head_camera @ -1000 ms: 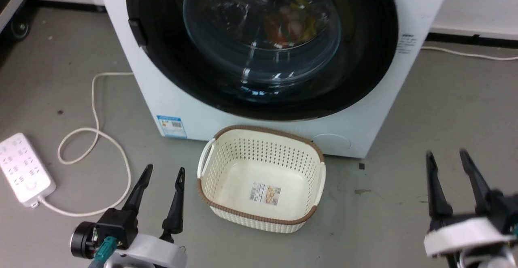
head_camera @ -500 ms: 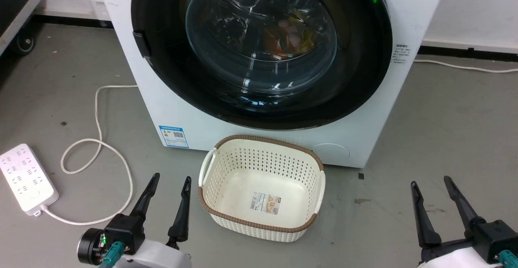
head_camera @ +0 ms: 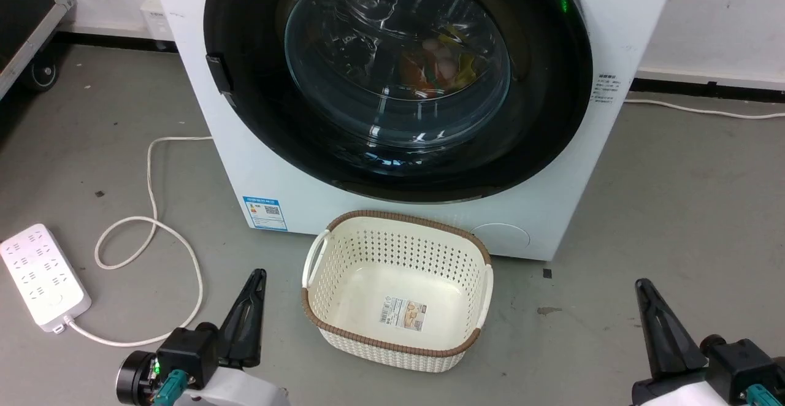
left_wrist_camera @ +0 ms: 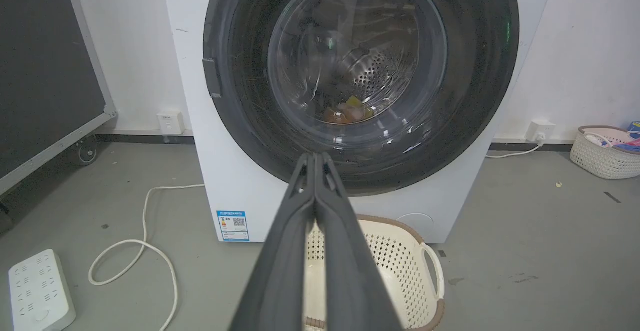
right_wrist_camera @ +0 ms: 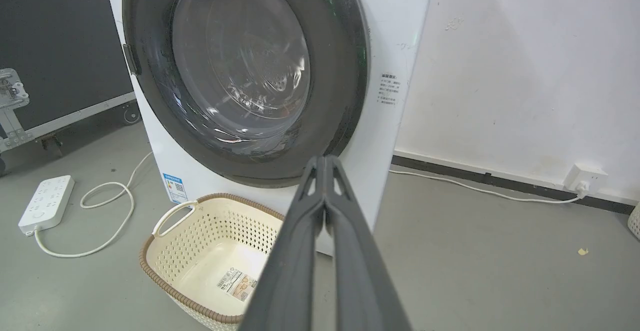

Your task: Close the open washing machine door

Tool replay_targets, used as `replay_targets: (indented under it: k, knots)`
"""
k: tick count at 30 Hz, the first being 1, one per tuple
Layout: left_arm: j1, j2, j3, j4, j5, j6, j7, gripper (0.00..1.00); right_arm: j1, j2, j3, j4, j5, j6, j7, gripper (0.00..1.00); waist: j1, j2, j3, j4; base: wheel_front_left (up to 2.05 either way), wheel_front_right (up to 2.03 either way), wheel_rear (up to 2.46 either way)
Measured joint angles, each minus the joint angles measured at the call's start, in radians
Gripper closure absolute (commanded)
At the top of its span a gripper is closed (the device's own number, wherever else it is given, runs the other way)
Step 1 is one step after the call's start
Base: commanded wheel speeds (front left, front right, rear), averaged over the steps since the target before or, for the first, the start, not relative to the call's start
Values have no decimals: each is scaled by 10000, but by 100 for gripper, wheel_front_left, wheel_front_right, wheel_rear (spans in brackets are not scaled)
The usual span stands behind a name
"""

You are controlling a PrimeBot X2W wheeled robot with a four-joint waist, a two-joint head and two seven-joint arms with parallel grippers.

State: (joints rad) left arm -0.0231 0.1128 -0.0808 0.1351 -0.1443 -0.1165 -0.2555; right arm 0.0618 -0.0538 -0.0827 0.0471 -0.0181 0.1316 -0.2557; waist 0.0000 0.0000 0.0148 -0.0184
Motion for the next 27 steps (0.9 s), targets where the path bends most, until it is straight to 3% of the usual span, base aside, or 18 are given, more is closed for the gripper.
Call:
replay_targets:
  k: [27]
  knots:
    - [0,-88,146,-251,274,211,537,100,-31,0,171,-27,2,0,537,100,1,0,-32,40,0,0,0]
